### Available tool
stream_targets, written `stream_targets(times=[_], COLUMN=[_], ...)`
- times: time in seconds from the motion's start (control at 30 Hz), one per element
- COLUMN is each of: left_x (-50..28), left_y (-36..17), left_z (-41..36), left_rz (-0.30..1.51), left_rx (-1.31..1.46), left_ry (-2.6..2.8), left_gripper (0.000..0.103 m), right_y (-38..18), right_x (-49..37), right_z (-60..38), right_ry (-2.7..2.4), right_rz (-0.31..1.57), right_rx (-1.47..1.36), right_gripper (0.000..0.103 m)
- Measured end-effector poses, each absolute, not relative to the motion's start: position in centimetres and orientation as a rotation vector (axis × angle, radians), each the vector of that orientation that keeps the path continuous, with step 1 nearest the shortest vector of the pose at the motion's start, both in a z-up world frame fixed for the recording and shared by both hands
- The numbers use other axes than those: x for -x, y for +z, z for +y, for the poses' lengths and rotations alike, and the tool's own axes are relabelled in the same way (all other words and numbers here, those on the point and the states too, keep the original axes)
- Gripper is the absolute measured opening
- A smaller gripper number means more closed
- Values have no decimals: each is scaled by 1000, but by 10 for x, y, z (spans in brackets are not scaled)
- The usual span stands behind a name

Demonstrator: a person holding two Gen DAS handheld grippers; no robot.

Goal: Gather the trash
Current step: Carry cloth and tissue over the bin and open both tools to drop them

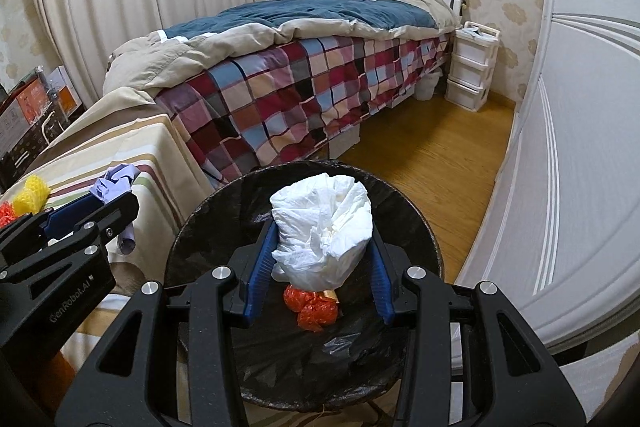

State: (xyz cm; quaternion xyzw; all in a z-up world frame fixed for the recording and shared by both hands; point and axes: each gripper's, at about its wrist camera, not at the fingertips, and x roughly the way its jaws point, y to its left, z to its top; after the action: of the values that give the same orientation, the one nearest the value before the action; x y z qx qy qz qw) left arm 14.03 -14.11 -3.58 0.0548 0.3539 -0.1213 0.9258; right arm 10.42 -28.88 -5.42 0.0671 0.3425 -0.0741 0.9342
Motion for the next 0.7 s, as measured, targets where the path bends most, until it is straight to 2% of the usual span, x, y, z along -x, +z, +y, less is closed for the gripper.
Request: stream_targets(times=[0.3,0.37,0.43,0.47,0.53,0.7], left_x=[-146,-146,-146,-145,-143,-139], left_y=[-41,-41,-39,-38,-37,-35], left_z=[-145,-145,-144,-144,-144,-140], left_rz=[748,747,735,729,714,702], left_rx=[-116,-117,-116,-117,-123,-122], left_ry=[-242,-241,-238,-237,-226,-209], left_gripper=[45,59,66,71,76,80], right_y=[-60,-60,-60,-59,-60,-58], right_x=[-110,-111,-111,-110,-109,-104], right_z=[-293,-293,-293,-293,-294,-296], right_ry=[-167,-168,-172,-175,-181,-195], right_rz=[714,715,709,704,700,692], right_rx=[-147,-148,-150,-151,-148,-152], right_gripper=[43,46,59,59,61,65])
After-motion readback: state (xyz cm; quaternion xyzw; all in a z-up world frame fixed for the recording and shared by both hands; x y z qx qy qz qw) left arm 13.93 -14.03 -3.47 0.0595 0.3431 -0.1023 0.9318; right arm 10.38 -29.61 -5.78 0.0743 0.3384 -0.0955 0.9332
